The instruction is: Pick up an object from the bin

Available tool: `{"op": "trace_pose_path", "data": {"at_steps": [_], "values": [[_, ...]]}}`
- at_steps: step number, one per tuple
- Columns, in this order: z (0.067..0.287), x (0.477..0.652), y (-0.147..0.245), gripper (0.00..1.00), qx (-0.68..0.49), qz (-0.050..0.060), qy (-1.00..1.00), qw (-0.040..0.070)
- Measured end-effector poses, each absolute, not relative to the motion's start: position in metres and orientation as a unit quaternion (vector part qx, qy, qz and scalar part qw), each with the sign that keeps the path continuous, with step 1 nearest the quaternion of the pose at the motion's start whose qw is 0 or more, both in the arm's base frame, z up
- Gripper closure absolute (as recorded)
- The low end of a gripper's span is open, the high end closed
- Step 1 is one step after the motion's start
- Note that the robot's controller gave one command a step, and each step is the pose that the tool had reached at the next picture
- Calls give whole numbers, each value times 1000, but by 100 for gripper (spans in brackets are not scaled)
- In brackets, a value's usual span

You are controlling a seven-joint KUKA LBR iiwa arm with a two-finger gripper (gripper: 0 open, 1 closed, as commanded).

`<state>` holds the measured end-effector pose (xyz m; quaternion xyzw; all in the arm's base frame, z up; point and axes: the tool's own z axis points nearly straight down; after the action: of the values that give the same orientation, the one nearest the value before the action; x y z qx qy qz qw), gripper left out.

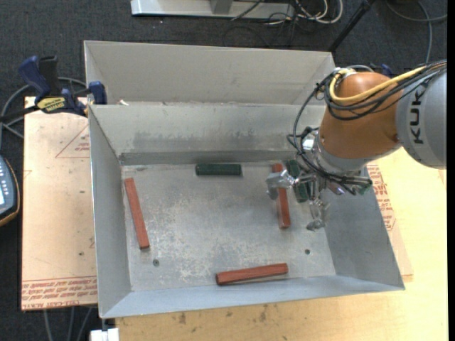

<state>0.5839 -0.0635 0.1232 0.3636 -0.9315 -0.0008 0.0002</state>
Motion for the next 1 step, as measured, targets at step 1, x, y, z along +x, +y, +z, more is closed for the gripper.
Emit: {"op": "trace_pose_path", "data": {"at_steps": [1], "values": [[69, 616, -51, 0, 509, -1, -861, -1]]}}
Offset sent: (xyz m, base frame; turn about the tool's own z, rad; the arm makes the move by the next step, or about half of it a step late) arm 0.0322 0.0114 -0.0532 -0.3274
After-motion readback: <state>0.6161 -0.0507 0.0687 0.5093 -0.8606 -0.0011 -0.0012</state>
